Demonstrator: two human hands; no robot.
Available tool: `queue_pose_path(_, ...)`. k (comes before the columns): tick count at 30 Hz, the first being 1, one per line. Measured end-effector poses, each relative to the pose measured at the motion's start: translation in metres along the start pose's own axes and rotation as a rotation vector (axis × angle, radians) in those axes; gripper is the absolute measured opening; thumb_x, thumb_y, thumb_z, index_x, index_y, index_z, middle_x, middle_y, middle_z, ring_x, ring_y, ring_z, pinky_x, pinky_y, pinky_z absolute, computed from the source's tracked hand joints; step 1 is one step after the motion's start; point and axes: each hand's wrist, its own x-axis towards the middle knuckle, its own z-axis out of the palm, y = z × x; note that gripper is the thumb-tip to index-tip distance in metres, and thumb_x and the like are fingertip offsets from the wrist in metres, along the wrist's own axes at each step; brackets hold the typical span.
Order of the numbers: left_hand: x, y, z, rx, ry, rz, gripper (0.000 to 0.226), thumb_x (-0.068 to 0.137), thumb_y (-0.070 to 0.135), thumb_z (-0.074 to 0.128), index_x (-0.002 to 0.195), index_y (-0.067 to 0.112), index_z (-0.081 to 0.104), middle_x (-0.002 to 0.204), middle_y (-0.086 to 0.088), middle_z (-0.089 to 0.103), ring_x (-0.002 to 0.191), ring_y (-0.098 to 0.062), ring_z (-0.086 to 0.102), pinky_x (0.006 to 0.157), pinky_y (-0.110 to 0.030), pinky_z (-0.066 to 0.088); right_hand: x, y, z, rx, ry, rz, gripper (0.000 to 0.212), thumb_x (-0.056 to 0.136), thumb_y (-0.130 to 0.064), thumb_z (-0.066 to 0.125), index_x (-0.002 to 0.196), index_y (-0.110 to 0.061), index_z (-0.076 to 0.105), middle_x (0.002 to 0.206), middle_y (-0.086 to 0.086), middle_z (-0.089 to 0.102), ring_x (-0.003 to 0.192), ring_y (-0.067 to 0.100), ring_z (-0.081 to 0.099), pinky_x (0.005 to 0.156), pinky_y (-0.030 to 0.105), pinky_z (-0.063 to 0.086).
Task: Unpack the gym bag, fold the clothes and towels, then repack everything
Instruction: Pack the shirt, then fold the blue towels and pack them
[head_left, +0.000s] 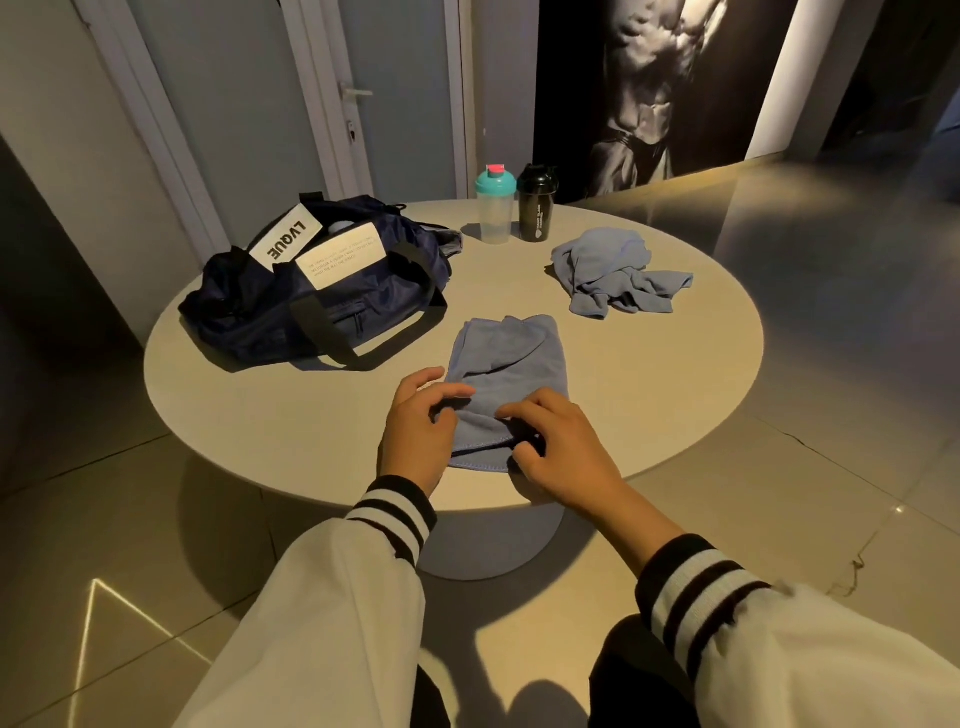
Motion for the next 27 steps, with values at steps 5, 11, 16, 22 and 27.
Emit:
queue_pose_path(5,-0.005,0.006,0.006,0.132,-0.145,0.025,0.019,0.096,0.019,0.064,0.107,0.033,0.070,0.152,0.011,0.036,0.134,-0.011,0.043,0.100,-0.024,0.043,-0.004,0.004,0.003,0.054,0.130,-0.066,0.033,0.086,-0.009,0.050,0.115,-0.015,0.067,0.101,0.001,0.052,0.092,0.018,0.048,0.077,0.026,0.044)
queue_pose_path(11,-0.009,0.007,0.005,0.168,-0.119,0.081,0.036,0.094,-0.005,0.054,0.114,0.021,0.069,0.151,0.008,0.034,0.125,0.009,0.045,0.091,-0.004,0.040,-0.006,0.001,0.000,0.084,0.080,-0.098,0.036,0.083,-0.016,0.048,0.113,-0.017,0.068,0.102,-0.002,0.056,0.092,0.014,0.051,0.079,0.022,0.045)
queue_pose_path(16,-0.010,0.005,-0.006,0.038,0.088,0.011,0.046,0.099,-0.001,0.051,0.096,0.042,0.067,0.142,0.011,0.046,0.115,0.002,0.055,0.095,-0.018,0.051,-0.005,-0.002,-0.003,0.100,0.093,0.050,0.040,0.082,-0.024,0.050,0.119,-0.022,0.067,0.105,-0.010,0.049,0.097,0.008,0.048,0.082,0.014,0.040)
queue_pose_path(22,-0.008,0.002,0.001,0.162,0.015,0.003,0.032,0.101,0.008,0.050,0.102,0.033,0.070,0.146,0.006,0.047,0.134,-0.014,0.042,0.113,-0.039,0.042,-0.004,0.001,-0.004,0.098,0.034,0.105,0.037,0.086,-0.012,0.055,0.120,-0.019,0.068,0.104,-0.005,0.049,0.096,0.011,0.047,0.083,0.018,0.037)
queue_pose_path(27,-0.015,0.003,0.012,0.566,-0.245,0.405,0.032,0.095,0.040,0.055,0.124,0.032,0.066,0.146,0.009,0.051,0.140,-0.017,0.035,0.123,-0.045,0.018,-0.002,0.007,-0.005,0.122,0.125,0.097,0.040,0.087,0.005,0.060,0.121,-0.014,0.069,0.107,0.002,0.053,0.101,0.019,0.050,0.089,0.013,0.033)
